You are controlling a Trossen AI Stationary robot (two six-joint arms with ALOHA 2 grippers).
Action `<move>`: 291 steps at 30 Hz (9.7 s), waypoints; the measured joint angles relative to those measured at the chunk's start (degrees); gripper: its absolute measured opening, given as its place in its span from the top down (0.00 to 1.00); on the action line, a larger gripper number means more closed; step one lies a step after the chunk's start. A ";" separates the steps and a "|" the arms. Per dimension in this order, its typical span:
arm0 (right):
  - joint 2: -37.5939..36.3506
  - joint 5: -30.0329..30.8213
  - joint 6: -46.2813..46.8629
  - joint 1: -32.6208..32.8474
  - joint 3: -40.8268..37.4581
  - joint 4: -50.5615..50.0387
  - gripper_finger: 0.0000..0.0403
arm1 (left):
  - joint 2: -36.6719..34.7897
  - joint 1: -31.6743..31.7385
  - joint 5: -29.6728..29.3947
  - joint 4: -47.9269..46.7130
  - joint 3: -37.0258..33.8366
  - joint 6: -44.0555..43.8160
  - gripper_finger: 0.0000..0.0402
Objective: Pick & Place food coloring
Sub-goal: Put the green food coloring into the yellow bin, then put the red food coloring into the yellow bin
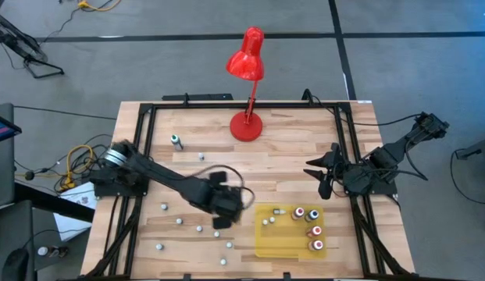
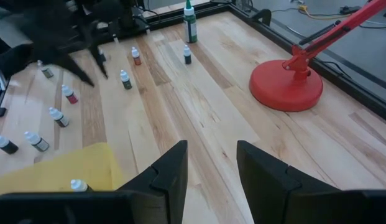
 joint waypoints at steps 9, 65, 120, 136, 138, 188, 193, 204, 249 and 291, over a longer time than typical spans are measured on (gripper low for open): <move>0.00 -0.02 0.00 0.00 0.00 0.00 0.68 | -19.34 0.18 1.84 12.81 -27.00 -8.70 0.71; 0.00 -0.01 0.00 0.00 0.00 0.00 0.68 | -23.01 1.07 2.19 36.04 -41.27 -3.32 0.91; -0.01 -0.02 0.00 0.00 -0.02 0.04 0.68 | 28.42 -6.64 1.17 19.41 26.72 10.92 0.88; -0.02 0.00 0.00 0.00 -0.02 0.02 0.68 | 28.40 -3.79 3.17 15.55 26.72 8.52 0.87; -0.02 -0.01 0.00 0.00 -0.02 0.02 0.68 | 28.40 -3.69 3.67 15.39 26.72 8.52 0.87; -0.02 0.00 0.00 0.00 -0.02 0.02 0.68 | 27.94 -9.02 -14.33 -13.40 41.23 8.40 0.73; -0.02 0.00 0.00 0.00 -0.02 0.00 0.68 | 26.22 -9.06 -11.92 -24.67 41.19 1.67 0.71; -0.02 0.00 0.00 0.00 -0.02 0.02 0.68 | 12.06 -11.10 -5.07 -27.56 21.15 -8.53 0.71; -0.02 0.00 0.00 0.00 -0.02 0.02 0.68 | -6.75 -19.72 4.06 19.06 -25.56 -21.01 0.91; -0.01 0.00 0.00 0.00 -0.02 0.02 0.68 | 27.61 -7.79 -0.81 8.94 37.33 16.27 0.83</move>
